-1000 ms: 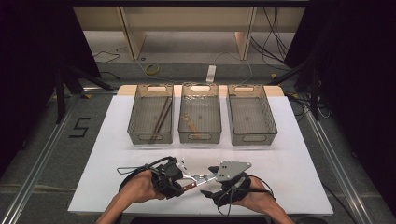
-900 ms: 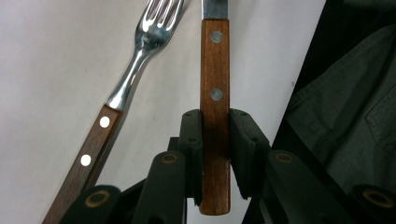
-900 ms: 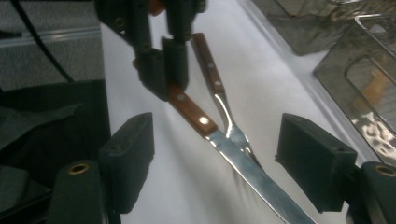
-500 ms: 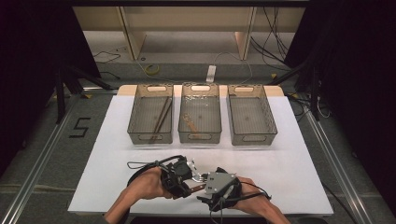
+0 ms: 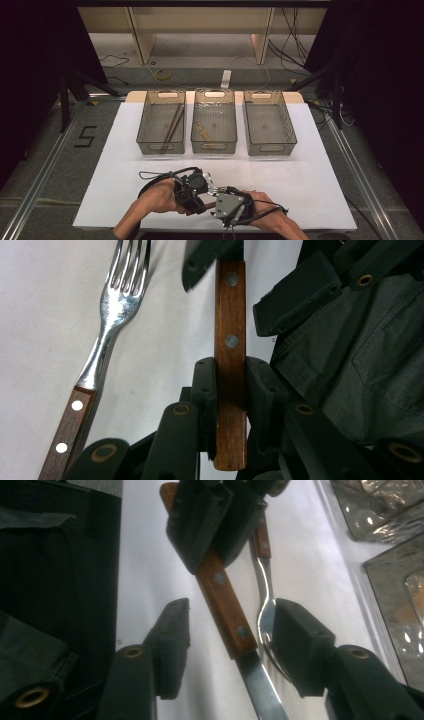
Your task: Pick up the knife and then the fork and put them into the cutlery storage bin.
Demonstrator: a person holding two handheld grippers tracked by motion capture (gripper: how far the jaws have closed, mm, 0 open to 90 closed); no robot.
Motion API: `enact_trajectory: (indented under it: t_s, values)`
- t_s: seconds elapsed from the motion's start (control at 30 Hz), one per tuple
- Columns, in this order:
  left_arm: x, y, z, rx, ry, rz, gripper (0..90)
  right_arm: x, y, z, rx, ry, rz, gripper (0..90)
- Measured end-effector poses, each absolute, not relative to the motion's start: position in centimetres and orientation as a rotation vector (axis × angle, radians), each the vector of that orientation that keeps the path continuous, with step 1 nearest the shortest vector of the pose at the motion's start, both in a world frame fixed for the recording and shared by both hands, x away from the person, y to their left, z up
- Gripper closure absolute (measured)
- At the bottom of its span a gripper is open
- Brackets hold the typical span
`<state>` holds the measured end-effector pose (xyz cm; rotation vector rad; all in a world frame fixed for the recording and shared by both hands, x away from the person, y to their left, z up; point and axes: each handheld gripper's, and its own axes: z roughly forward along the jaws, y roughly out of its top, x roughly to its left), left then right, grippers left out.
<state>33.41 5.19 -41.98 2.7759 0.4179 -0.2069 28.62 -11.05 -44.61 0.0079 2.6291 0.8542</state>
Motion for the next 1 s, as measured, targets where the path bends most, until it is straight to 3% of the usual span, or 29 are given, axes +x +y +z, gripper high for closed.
enact_trajectory:
  t_s: [0.57,1.0]
  values:
    - [33.07,4.65,-42.24,2.785,0.4,-0.236,75.0,28.01,-10.66,-45.22,-0.104,2.63,0.757,69.1]
    - [33.3,4.85,-42.08,2.714,0.431,-0.284,73.2,27.68,-10.9,-45.39,-0.233,2.639,0.682,77.3]
